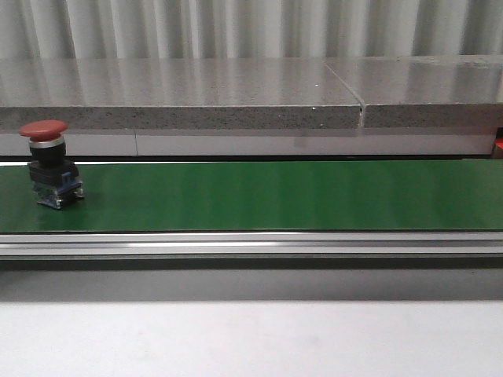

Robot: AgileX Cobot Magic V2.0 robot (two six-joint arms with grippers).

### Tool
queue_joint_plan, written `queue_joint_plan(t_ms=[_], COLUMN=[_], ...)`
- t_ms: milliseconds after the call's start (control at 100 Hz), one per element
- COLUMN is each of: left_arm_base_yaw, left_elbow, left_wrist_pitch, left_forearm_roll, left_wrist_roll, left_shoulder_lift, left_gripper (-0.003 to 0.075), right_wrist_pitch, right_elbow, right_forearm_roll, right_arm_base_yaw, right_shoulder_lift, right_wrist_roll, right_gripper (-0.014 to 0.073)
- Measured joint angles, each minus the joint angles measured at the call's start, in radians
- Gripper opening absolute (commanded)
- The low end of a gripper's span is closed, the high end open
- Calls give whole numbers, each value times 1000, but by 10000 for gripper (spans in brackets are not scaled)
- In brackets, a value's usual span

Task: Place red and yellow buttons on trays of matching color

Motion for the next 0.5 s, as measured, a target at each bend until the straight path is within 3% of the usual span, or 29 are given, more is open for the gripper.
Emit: queue_joint_plan(t_ms=[410, 500], left_arm_base_yaw=[-11, -11], left_elbow=[-48, -48], left_wrist_pitch=[-17, -21], left_forearm_roll=[-7, -14], left_wrist_roll=[4, 6], left_shoulder_lift=[114, 124], left_gripper=[657, 616], right_wrist_pitch=[0, 0], right_elbow=[0, 0], right_forearm_roll=[0, 0], right_arm_base_yaw=[0, 0], right_shoulder_lift=[0, 0], right_wrist_roll=[0, 0], right_gripper=[-68, -68])
